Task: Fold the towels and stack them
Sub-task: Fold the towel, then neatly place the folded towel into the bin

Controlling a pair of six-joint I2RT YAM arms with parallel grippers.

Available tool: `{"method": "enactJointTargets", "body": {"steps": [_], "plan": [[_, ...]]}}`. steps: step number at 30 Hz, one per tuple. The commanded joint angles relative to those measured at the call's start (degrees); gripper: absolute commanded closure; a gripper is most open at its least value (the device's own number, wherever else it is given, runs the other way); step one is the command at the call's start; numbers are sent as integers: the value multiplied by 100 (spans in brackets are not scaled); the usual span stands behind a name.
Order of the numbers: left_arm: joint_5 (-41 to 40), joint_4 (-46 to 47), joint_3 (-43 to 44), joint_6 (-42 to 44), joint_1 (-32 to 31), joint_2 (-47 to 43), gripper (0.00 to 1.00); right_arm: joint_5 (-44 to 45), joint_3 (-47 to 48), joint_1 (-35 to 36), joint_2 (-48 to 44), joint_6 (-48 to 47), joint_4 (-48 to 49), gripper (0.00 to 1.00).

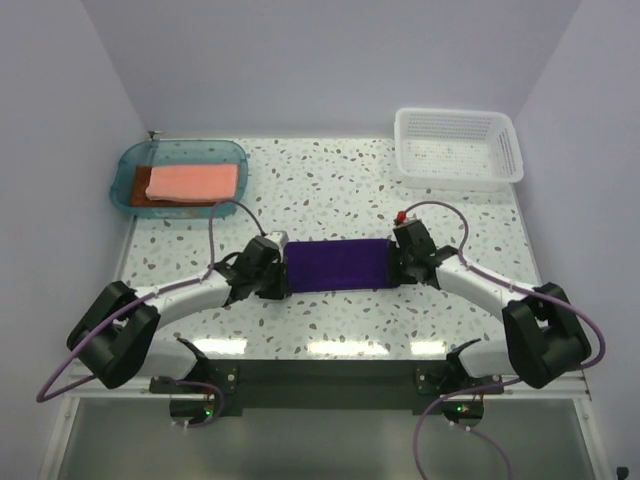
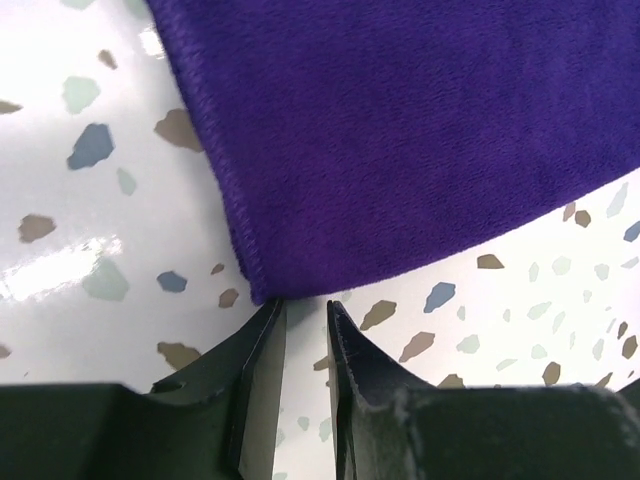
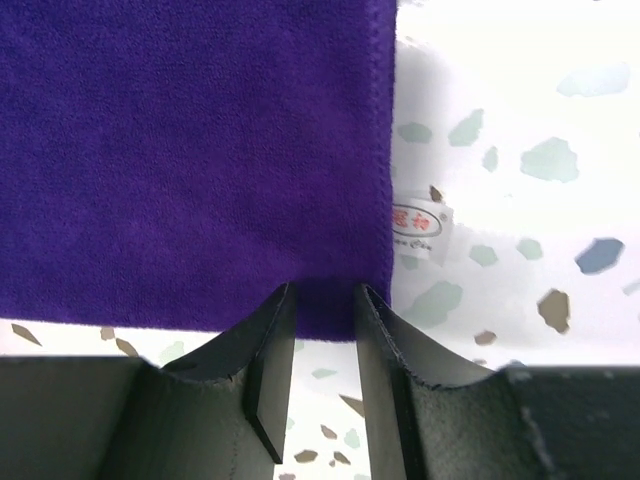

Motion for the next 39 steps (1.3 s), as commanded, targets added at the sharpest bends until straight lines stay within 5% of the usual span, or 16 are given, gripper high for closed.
{"method": "enactJointTargets", "body": {"steps": [1, 10, 20, 32, 39], "plan": [[-444, -182, -32, -215, -21, -455, 71, 401, 43, -20, -412, -109, -291, 65], [-788, -580, 1258, 145, 32, -800, 52, 111, 1080, -353, -89, -654, -108, 67], [-314, -315, 1788, 445, 489, 546, 55, -179, 1643, -609, 1283, -751, 517, 76], [240, -649, -110, -223, 305, -2011, 53, -997, 879, -512, 371, -927, 183, 74], [13, -1255, -392, -381, 287, -2662, 41, -1005, 483, -494, -218, -988, -54, 71]]}}
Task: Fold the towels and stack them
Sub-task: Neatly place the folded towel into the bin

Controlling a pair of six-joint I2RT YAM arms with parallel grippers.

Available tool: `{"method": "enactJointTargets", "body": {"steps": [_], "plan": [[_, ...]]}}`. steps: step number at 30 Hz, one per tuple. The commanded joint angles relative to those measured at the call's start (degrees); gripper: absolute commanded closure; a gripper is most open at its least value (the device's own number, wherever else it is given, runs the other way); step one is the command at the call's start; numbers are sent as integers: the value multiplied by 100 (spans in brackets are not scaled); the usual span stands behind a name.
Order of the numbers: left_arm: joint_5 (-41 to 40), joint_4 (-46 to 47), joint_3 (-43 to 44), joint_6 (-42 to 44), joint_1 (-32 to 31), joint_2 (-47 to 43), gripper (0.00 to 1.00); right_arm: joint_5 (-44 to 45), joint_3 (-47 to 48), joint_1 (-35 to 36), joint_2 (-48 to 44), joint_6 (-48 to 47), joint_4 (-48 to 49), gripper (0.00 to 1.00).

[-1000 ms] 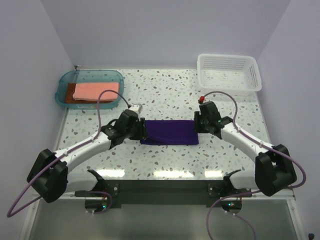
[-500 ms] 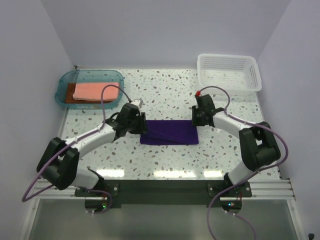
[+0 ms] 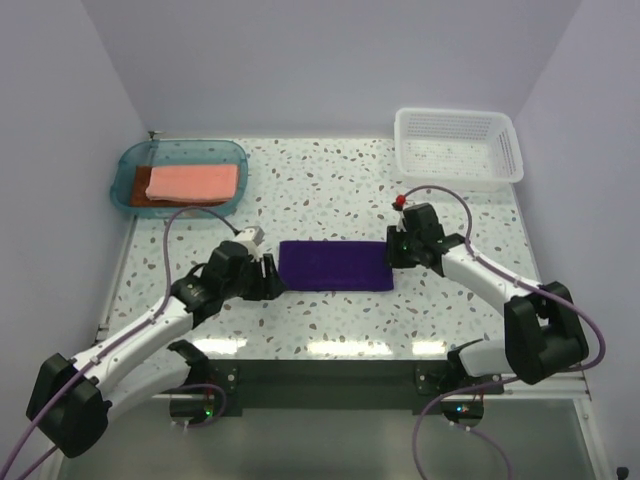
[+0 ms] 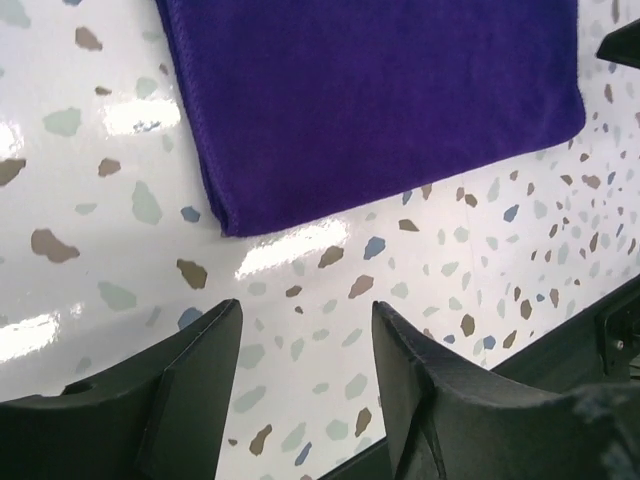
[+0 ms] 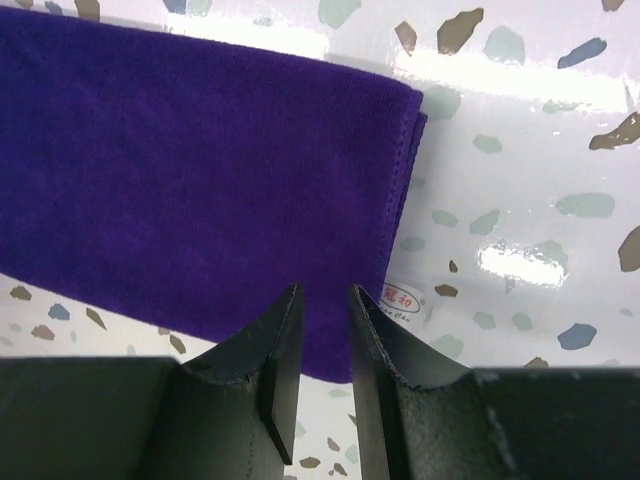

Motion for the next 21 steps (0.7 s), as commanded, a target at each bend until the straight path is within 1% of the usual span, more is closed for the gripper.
{"method": "enactJointTargets", "body": {"steps": [1, 2, 5, 7, 8, 12, 14, 17, 19, 21], "plan": [[-167, -350, -56, -194, -12, -103, 39, -203, -96, 19, -267, -140, -124, 71], [-289, -482, -47, -229, -12, -94, 39, -334, -79, 28, -267, -149, -151, 71], [-413, -466, 111, -264, -12, 3, 39, -397, -9, 194, -311, -184, -212, 71], [-457, -360, 383, -238, -12, 187, 42, -379, 27, 362, -311, -141, -212, 72], [-475, -255, 497, -212, -12, 292, 46, -388, 35, 397, -302, -106, -204, 72], [-318, -9, 1321, 25, -21, 1274, 52, -318, -35, 573, -215, 114, -133, 73], [-273, 314, 1482, 87, -39, 1557, 55, -388, -105, 591, -136, 114, -125, 73], [-308, 624, 1535, 131, -48, 2092, 59, -362, -70, 599, 198, 88, -352, 73], [-361, 633, 1491, 114, -56, 2304, 60, -179, -166, 599, 287, 140, -371, 73], [-326, 834, 1203, 53, -56, 2481, 61, -29, -298, 599, 261, 264, -205, 73]]}}
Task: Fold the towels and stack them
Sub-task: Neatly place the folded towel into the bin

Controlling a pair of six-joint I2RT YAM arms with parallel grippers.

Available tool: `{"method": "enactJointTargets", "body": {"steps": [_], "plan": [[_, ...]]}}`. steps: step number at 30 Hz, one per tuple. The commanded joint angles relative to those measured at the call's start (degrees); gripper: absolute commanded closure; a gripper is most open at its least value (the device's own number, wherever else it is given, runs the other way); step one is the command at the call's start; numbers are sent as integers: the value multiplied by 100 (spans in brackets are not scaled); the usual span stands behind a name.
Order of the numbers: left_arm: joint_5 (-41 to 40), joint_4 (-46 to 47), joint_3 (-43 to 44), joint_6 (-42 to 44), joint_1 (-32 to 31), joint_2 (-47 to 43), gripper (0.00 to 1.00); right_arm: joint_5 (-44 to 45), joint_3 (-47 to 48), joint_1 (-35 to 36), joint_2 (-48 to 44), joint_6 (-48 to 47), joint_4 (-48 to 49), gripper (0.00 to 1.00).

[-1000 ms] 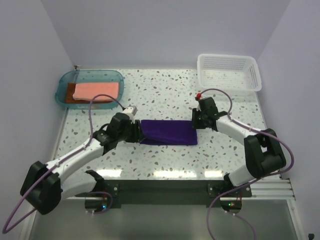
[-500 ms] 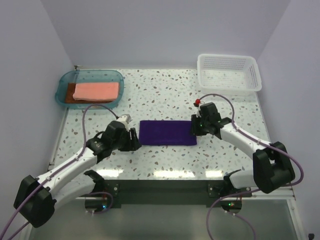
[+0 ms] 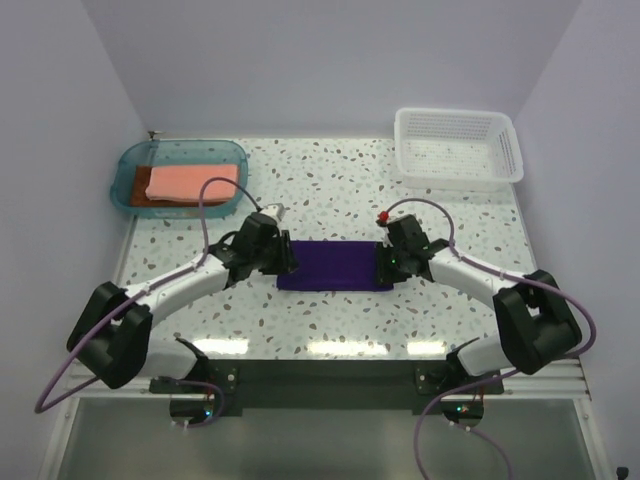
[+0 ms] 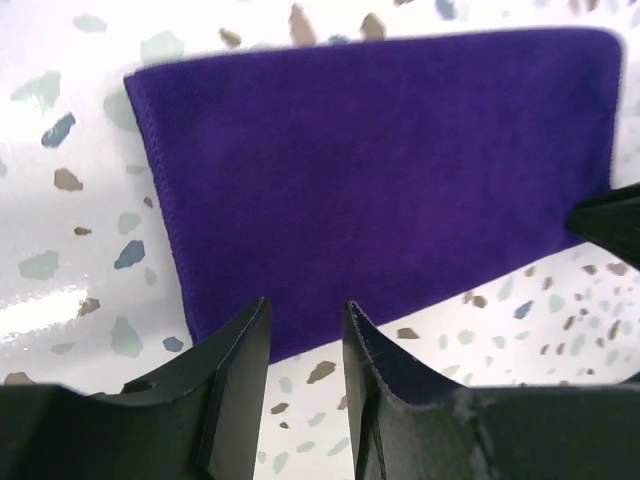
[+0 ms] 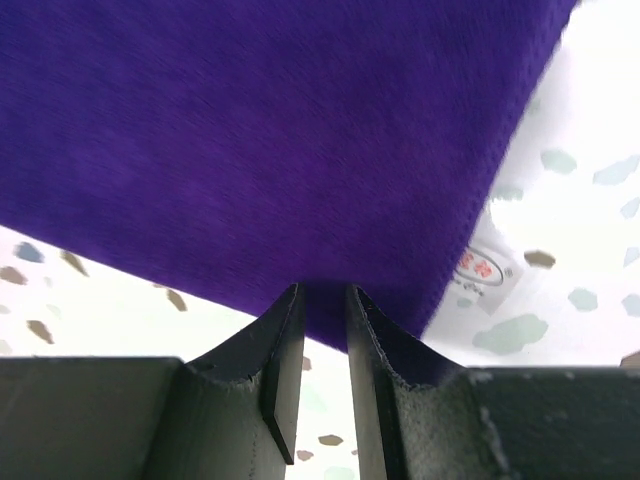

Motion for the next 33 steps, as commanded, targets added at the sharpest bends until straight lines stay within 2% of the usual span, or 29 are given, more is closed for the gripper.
{"method": "enactJointTargets", "body": {"steps": [1, 6, 13, 17, 19, 22, 23, 26, 28, 32, 33], "plan": [[-20, 505, -335, 33, -32, 204, 61, 291, -241, 20, 0, 231, 30, 73], [-160, 752, -959, -169, -32, 230, 61, 695, -242, 11, 141, 354, -92, 73], [-187, 489, -935, -214, -41, 108, 56, 1267, -32, -6, 150, 355, -347, 73], [-607, -230, -400, -161, -32, -287, 42, 1268, 258, 3, -157, 30, -611, 68], [-757, -468, -223, -126, -24, -411, 39, 1215, 442, 46, -332, -32, -804, 66], [-916, -777, 67, 49, 99, -587, 26, 952, 680, 248, -465, -85, -875, 57], [-942, -882, 181, 111, 265, -622, 20, 925, 750, 344, -465, -103, -866, 50], [-995, -1066, 279, 392, 757, -640, 8, 969, 1102, 766, -300, -173, -866, 39], [-978, -1155, 314, 603, 1230, -631, 2, 925, 1417, 1126, -132, -191, -805, 36], [-1118, -1304, 183, 911, 1934, -613, 0, 880, 2033, 1873, 500, -252, -611, 34], [-1127, -1305, 147, 981, 2050, -631, 0, 907, 2200, 2144, 902, -270, -637, 34]]}}
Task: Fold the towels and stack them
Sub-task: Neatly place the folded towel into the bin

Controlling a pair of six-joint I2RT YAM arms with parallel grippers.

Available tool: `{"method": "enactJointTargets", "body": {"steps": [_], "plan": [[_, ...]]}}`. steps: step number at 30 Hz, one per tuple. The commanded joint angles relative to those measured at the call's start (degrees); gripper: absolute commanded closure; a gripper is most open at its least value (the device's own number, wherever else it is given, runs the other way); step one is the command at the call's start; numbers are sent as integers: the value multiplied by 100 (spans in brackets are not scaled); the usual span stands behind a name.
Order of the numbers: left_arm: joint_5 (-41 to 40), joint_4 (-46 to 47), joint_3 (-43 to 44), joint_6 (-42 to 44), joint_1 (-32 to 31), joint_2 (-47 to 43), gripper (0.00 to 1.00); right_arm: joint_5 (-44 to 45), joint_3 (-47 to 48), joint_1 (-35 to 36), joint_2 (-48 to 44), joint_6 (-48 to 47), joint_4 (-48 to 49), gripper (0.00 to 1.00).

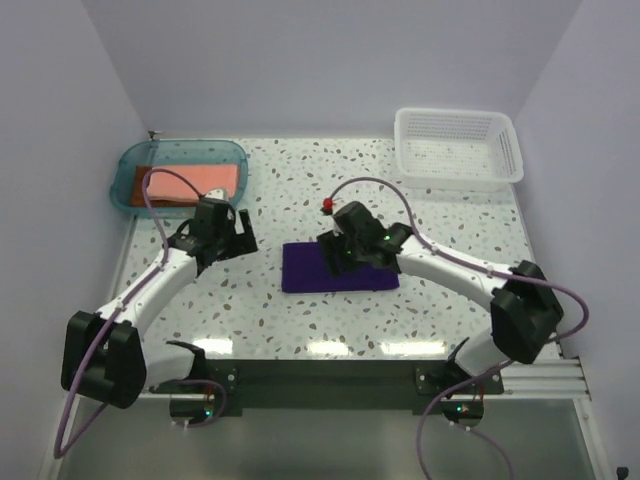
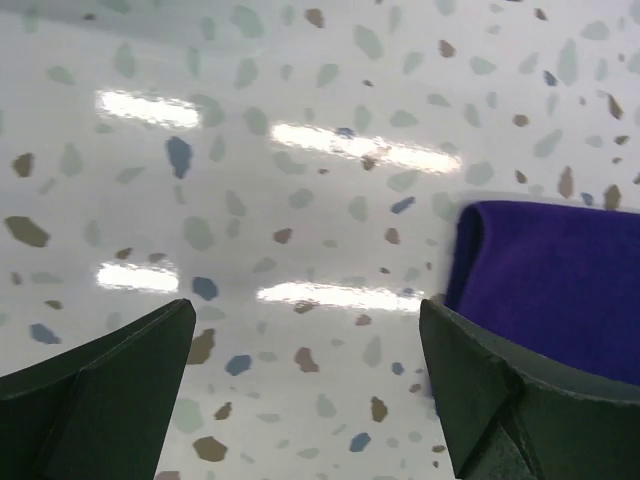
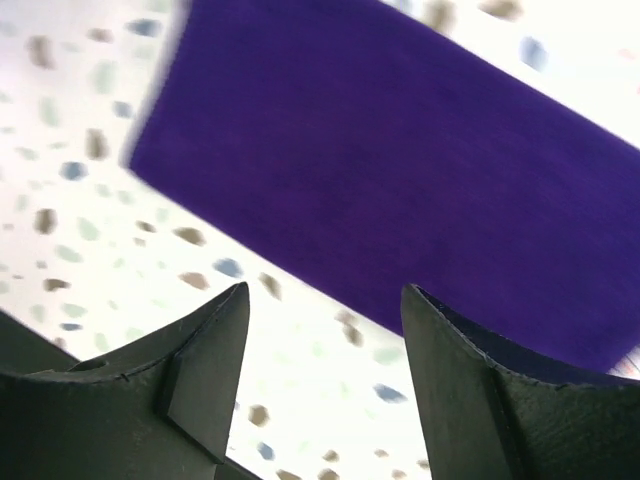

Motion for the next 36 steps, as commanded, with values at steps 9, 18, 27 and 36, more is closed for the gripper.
{"method": "enactJointTargets", "body": {"steps": [9, 18, 27, 36], "plan": [[-405, -81, -562, 435, 961, -287, 0, 450, 2270, 1514, 2441, -95, -68, 49], [-677, -135, -474, 409, 1058, -260, 0, 1310, 3054, 1875, 3541, -7, -375, 48], [-633, -126, -465, 400, 1066, -190, 0, 1803, 2844, 1980, 3928, 2, -446, 55], [-2, -3, -509, 321, 1066, -15, 0, 1515, 2133, 1901, 3069, -331, 168, 100]]}}
